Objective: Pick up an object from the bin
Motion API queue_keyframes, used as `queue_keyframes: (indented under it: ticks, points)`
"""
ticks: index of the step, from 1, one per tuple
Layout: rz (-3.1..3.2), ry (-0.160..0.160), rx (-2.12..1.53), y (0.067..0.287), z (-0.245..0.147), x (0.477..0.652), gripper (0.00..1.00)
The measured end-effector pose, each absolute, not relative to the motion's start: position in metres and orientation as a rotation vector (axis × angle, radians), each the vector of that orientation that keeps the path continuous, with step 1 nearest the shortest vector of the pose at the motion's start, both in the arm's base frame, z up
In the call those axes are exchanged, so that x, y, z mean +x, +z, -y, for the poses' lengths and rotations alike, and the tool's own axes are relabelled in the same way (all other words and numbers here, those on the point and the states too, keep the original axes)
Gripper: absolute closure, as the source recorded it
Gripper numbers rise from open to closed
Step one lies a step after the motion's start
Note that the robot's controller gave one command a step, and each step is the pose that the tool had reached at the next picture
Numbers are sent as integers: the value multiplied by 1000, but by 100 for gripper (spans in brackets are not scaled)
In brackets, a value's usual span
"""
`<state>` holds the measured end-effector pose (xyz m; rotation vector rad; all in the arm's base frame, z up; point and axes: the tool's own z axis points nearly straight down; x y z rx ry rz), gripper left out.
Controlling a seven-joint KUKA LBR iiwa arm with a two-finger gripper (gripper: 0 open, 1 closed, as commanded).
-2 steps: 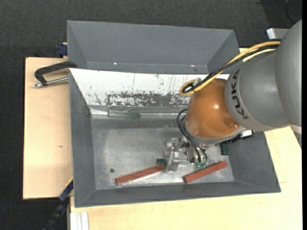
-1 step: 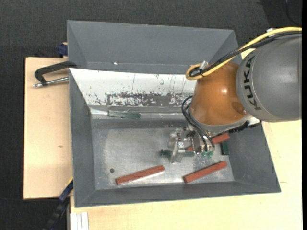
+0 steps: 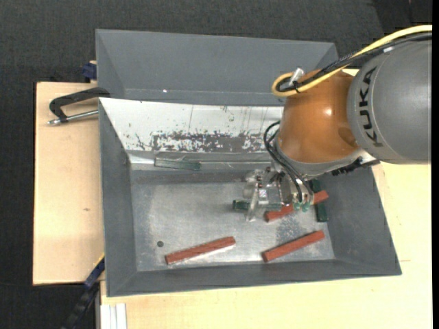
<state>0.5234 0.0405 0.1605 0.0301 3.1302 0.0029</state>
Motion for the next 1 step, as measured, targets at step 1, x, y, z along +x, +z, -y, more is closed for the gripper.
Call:
queue_keyframes:
  ticks: [1]
  points:
    - [-3137, 3, 16, 228, -59, 505, 100]
